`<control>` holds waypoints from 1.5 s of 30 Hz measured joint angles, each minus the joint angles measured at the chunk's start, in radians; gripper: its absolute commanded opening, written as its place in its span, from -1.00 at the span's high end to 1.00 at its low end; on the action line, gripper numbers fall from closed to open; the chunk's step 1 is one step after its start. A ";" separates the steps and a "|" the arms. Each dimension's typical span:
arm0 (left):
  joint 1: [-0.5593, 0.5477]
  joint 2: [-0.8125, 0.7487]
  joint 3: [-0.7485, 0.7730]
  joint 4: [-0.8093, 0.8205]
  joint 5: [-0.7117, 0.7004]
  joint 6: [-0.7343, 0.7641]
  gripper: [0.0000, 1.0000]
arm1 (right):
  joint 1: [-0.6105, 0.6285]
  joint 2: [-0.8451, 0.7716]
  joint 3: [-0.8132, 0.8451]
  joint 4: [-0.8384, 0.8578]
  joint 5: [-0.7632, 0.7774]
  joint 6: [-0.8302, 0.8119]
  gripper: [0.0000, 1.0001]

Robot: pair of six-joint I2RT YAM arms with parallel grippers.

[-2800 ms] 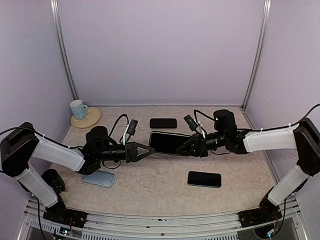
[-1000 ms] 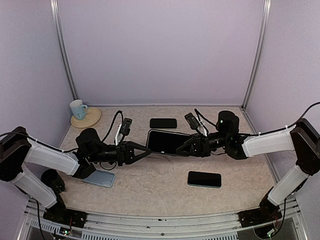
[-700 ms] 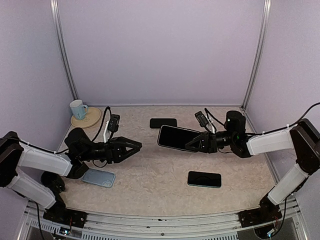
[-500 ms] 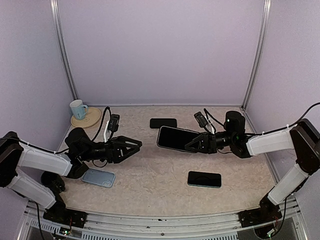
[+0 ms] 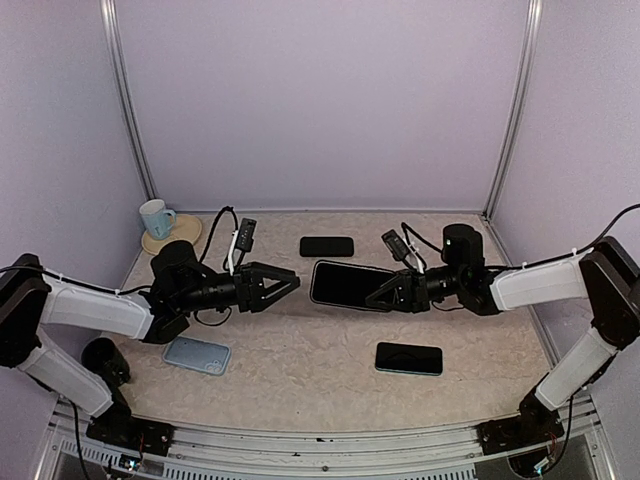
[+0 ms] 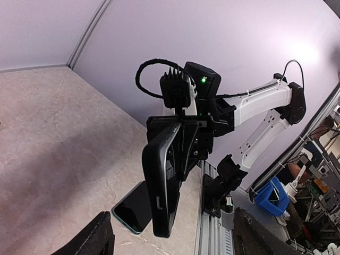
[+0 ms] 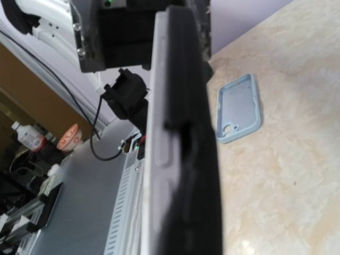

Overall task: Put the phone into the phone case
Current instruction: Press the corner of the phone case at the bottom left corner of the phone case.

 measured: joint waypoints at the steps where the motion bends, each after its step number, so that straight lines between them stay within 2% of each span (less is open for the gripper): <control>1: -0.006 0.005 0.011 -0.010 -0.005 0.005 -0.49 | 0.005 0.002 0.005 -0.010 0.002 -0.008 1.00; 11: -0.026 0.058 0.060 -0.041 -0.012 0.026 -0.37 | 0.066 0.024 0.051 -0.116 0.006 -0.094 1.00; 14: -0.028 0.064 0.070 -0.042 -0.011 0.027 -0.24 | 0.080 0.029 0.069 -0.152 0.008 -0.121 1.00; 19: -0.034 0.079 0.091 -0.042 -0.009 0.027 0.08 | 0.090 0.034 0.089 -0.195 0.014 -0.152 1.00; 26: -0.043 0.086 0.092 -0.042 -0.004 0.027 0.26 | 0.093 0.037 0.090 -0.242 0.035 -0.181 1.00; 29: -0.044 0.086 0.092 -0.043 -0.003 0.027 0.26 | 0.093 0.037 0.092 -0.256 0.042 -0.195 1.00; 33: -0.043 0.087 0.092 -0.045 -0.003 0.028 -0.03 | 0.093 0.037 0.105 -0.269 0.050 -0.203 1.00; 36: -0.045 0.087 0.092 -0.055 -0.003 0.032 -0.05 | 0.093 0.037 0.106 -0.270 0.056 -0.206 1.00; 42: -0.045 0.097 0.092 -0.075 -0.007 0.034 0.22 | 0.093 0.037 0.105 -0.275 0.057 -0.220 1.00; 44: -0.045 0.103 0.092 -0.074 -0.007 0.033 0.36 | 0.093 0.037 0.106 -0.280 0.059 -0.224 1.00; 45: -0.045 0.106 0.092 -0.075 -0.006 0.032 0.49 | 0.093 0.037 0.105 -0.283 0.061 -0.224 1.00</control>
